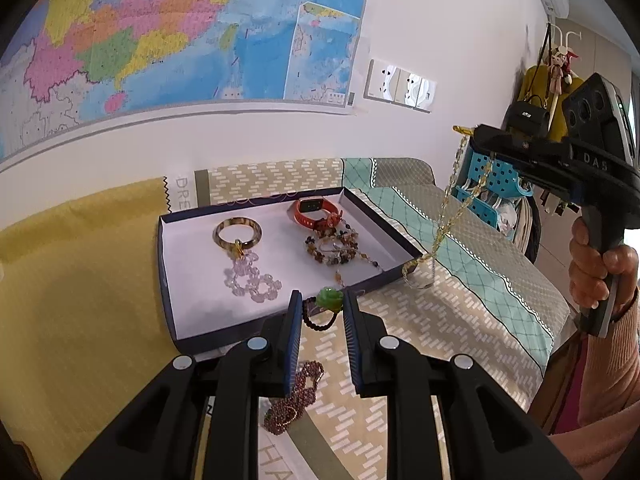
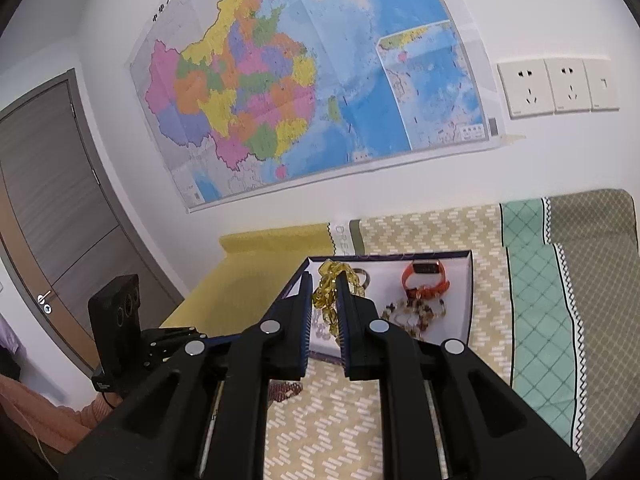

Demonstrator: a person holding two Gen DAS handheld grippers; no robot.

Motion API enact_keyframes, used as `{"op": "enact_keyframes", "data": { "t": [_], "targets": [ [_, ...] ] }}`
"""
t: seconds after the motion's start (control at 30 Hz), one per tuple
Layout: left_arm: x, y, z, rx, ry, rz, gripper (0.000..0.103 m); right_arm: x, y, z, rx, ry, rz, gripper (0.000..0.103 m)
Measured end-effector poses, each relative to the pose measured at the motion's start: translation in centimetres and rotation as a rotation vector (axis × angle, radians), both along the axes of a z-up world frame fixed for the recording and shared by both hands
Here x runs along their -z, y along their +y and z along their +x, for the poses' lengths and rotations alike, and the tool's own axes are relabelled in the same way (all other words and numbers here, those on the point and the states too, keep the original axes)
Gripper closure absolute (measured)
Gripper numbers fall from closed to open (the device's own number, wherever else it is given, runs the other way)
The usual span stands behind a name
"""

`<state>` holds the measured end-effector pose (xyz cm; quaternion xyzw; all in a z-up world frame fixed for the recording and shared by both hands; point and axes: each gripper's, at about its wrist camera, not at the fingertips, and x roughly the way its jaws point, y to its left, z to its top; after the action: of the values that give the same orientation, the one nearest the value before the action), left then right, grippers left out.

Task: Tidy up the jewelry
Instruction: 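Carry the gold chain and green-stone ring over the box and lower them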

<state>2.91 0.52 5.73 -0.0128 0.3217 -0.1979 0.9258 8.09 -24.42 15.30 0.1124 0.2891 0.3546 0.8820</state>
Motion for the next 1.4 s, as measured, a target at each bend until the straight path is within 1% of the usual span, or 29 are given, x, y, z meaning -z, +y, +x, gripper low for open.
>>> {"op": "enact_keyframes", "data": {
  "t": [0.53,0.77,0.97,1.17,1.4],
  "targets": [
    [-0.4,0.2,1.5,-0.019,-0.01,0.023,0.084,-1.0,0.8,1.6,-0.005,-0.011,-0.009,0.091],
    [-0.8,0.5,2.6,-0.028,-0.023,0.033,0.084,-1.5,1.2,2.5,-0.003,-0.02,-0.019,0.091],
    [-0.8,0.9,3.9,-0.042,-0.016,0.036,0.084,-1.5,1.5,3.5,0.004,-0.021,-0.026,0.091],
    [-0.3,1.2,5.7,-0.062,0.006,0.04,0.084,-0.5,2.0,5.1,0.019,0.005,-0.048,0.091],
    [1.4,1.3,7.9,-0.088,0.047,0.065,0.084,2.3,2.7,7.3,0.011,0.081,-0.067,0.091]
  ]
}}
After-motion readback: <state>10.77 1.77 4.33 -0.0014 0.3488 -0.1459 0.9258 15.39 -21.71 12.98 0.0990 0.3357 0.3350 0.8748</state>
